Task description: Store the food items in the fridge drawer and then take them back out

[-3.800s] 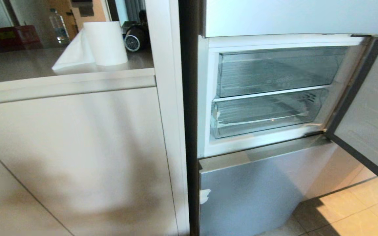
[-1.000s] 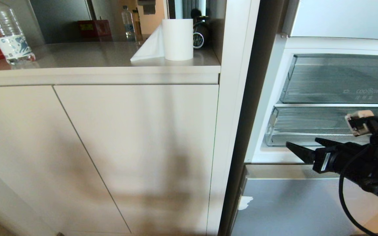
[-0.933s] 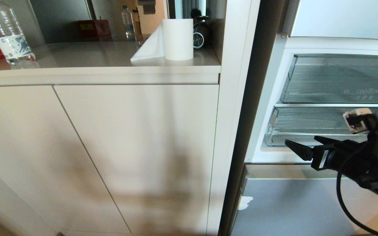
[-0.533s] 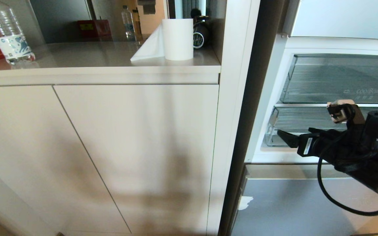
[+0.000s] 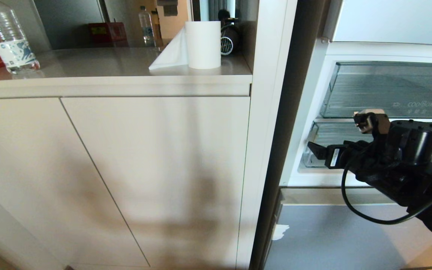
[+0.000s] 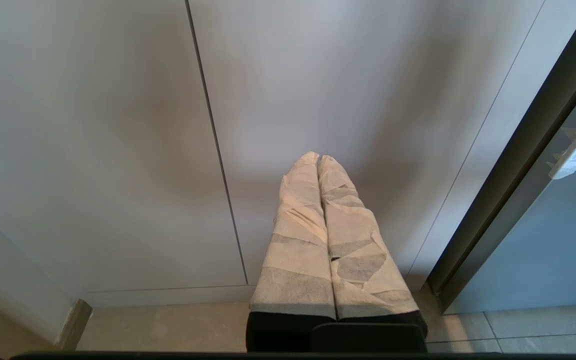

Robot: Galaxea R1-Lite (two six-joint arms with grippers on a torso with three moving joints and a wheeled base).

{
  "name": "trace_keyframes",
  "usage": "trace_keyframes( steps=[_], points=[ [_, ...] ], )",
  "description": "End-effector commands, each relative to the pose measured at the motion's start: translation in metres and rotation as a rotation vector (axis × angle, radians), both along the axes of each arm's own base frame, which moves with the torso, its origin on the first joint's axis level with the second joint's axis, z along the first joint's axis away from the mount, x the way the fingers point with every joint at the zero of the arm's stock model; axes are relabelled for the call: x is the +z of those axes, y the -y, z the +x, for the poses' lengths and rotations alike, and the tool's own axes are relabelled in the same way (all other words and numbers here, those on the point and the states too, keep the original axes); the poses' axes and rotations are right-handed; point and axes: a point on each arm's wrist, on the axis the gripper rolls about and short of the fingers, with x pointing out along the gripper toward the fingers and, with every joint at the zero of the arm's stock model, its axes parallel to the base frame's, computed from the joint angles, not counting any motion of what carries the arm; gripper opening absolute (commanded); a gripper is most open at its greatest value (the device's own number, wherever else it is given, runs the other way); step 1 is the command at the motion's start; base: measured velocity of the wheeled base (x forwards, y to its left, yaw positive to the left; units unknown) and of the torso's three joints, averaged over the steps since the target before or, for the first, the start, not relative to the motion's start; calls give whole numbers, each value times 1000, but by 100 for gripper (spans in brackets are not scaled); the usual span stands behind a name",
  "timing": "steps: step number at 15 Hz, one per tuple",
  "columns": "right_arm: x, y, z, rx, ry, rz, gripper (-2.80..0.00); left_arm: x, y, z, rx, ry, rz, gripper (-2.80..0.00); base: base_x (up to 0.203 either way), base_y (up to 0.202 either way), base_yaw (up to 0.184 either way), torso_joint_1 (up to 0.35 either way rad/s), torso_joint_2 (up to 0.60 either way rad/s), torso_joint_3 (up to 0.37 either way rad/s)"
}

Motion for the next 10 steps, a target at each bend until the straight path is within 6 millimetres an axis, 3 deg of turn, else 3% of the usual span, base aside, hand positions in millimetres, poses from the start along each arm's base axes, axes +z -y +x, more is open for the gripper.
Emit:
trace_keyframes(
  steps=[1, 10],
  points=[
    [-5, -2, 10, -24, -6, 2, 0, 0, 0, 0, 0, 0, 0, -280, 0, 0, 0, 0, 0, 0],
    [-10, -13, 27, -13, -14, 59, 0, 0, 0, 0, 0, 0, 0, -280, 0, 0, 0, 0, 0, 0]
  ],
)
